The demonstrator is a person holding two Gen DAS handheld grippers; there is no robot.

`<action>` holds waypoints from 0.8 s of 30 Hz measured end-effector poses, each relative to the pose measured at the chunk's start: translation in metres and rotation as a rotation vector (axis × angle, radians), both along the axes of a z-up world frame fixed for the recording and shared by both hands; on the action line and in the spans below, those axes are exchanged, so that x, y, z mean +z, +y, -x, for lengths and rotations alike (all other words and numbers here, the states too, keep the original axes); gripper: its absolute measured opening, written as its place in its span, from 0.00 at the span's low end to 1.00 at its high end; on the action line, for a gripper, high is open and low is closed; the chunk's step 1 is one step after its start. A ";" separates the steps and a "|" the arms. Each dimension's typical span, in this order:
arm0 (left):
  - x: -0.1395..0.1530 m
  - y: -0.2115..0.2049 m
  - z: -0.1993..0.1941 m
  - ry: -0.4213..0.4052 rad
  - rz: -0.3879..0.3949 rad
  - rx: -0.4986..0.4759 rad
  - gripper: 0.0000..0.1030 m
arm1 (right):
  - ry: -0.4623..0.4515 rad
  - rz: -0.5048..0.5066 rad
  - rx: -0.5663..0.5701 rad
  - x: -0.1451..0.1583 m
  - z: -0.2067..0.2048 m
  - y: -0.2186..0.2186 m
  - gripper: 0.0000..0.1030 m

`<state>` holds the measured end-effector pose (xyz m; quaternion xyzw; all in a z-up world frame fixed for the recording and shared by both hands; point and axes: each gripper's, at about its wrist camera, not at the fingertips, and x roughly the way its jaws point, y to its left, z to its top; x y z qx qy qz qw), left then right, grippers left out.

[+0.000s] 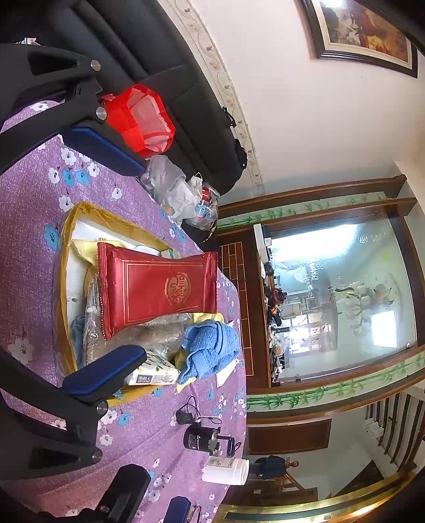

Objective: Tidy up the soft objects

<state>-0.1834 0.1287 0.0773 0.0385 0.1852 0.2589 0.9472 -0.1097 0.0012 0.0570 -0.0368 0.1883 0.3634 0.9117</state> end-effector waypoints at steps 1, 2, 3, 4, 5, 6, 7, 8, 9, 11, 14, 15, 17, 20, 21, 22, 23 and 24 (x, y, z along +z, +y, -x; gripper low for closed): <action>0.000 0.000 0.000 0.001 0.000 -0.002 1.00 | 0.000 0.001 0.000 0.000 0.000 0.000 1.00; 0.000 0.000 0.000 0.001 -0.001 -0.002 1.00 | -0.001 0.001 0.000 0.000 0.000 0.000 1.00; 0.000 0.000 0.000 0.000 -0.001 -0.001 1.00 | -0.001 0.001 0.000 0.000 0.000 0.000 1.00; 0.000 0.000 0.001 -0.001 -0.001 0.001 1.00 | -0.001 0.002 0.000 0.000 0.000 0.000 1.00; 0.000 -0.001 0.001 -0.001 -0.002 0.002 1.00 | -0.001 0.001 0.000 0.000 0.000 0.000 1.00; 0.000 -0.001 0.001 0.000 -0.004 0.001 1.00 | -0.001 0.001 0.000 0.000 0.000 0.000 1.00; 0.000 -0.001 0.001 -0.001 -0.011 0.001 1.00 | -0.001 0.000 0.000 0.000 0.000 -0.001 1.00; 0.001 -0.001 0.001 -0.002 -0.015 0.002 1.00 | -0.001 0.001 0.000 0.000 0.000 0.000 1.00; 0.001 -0.002 0.001 -0.002 -0.019 0.003 1.00 | -0.001 0.001 0.000 0.000 -0.001 0.000 1.00; 0.002 -0.002 0.002 -0.005 -0.021 -0.001 1.00 | -0.001 0.001 0.000 0.000 0.000 -0.001 1.00; 0.004 -0.002 0.004 -0.008 -0.024 -0.002 1.00 | -0.002 -0.001 -0.002 0.000 0.000 -0.001 1.00; 0.005 -0.002 0.005 -0.008 -0.025 -0.002 1.00 | -0.001 -0.001 -0.002 0.000 0.000 -0.001 1.00; 0.005 -0.002 0.006 -0.008 -0.023 -0.002 1.00 | -0.001 -0.002 -0.002 0.000 0.000 -0.001 1.00; 0.006 -0.003 0.006 -0.009 -0.025 0.001 1.00 | -0.001 -0.002 -0.003 0.000 0.000 -0.001 1.00; 0.006 -0.003 0.006 -0.008 -0.024 -0.002 1.00 | -0.001 -0.003 -0.003 0.000 0.000 -0.001 1.00; 0.006 -0.002 0.006 -0.003 -0.020 -0.007 1.00 | 0.000 -0.003 -0.003 0.000 0.000 -0.001 1.00; 0.006 -0.001 0.007 0.001 -0.017 -0.003 1.00 | -0.001 -0.003 -0.003 0.000 0.000 -0.001 1.00; 0.006 -0.001 0.008 0.005 -0.021 0.004 1.00 | -0.001 -0.004 -0.004 0.000 0.000 -0.002 1.00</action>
